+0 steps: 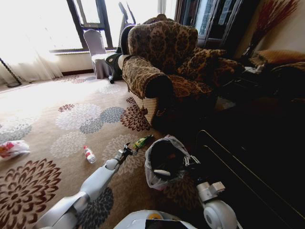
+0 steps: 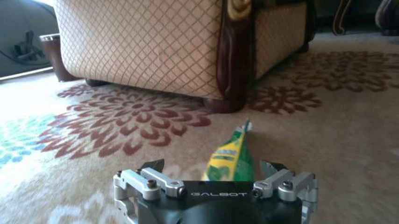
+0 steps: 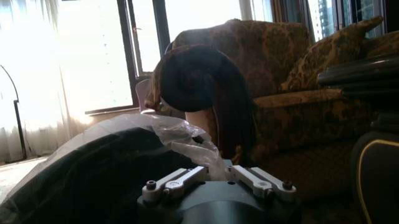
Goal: Pick up the trash from the ground and place it into the trash bin.
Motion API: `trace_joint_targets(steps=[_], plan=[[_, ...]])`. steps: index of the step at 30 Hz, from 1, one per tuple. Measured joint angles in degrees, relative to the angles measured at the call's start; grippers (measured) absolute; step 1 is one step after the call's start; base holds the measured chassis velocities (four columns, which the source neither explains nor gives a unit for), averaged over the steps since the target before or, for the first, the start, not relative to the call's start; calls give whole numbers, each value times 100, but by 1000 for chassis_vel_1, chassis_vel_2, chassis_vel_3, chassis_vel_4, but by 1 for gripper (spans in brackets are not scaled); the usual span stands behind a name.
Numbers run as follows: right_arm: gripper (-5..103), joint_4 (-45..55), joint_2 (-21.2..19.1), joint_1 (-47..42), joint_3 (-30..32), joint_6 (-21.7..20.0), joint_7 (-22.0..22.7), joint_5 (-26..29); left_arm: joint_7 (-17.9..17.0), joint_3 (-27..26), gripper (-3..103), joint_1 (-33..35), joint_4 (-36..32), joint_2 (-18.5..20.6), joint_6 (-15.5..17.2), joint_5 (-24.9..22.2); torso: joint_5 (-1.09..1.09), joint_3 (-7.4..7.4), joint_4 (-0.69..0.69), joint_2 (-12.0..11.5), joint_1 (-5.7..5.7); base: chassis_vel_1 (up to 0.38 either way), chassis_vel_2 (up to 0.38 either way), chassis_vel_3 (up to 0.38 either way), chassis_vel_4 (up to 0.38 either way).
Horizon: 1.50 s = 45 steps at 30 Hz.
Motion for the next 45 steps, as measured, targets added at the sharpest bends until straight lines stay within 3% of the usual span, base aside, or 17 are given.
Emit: trace_joint_targets(steps=[8, 16, 29, 40, 45], plan=[[0, 58, 21, -118, 4, 13, 1, -51, 86, 115, 100, -57, 74, -46, 124, -188, -2, 2, 0, -1, 3, -118, 135, 117, -120], [0, 154, 54, -270, -5, 6, 0, -170, 778, 451, 100, -357, 441, -172, 78, -456, 0, -2, -2, 0, -2, 22, -42, -10, 27], [0, 171, -13, -300, 25, 98, 0, -261, 845, 817, 100, -783, 1413, -566, 42, -518, 0, 0, 0, 0, -1, 0, 0, 0, 0], [0, 225, -167, -401, 59, 110, 0, -263, 1048, 350, 103, -903, 2299, -943, -82, -429, 0, -1, 0, 0, -1, 0, 0, 0, 0], [0, 243, -178, -437, 47, 124, -1, -261, 1238, 184, 94, -961, 2480, -1009, -62, -405, 0, -1, 0, 0, -1, 0, 0, 0, 0]])
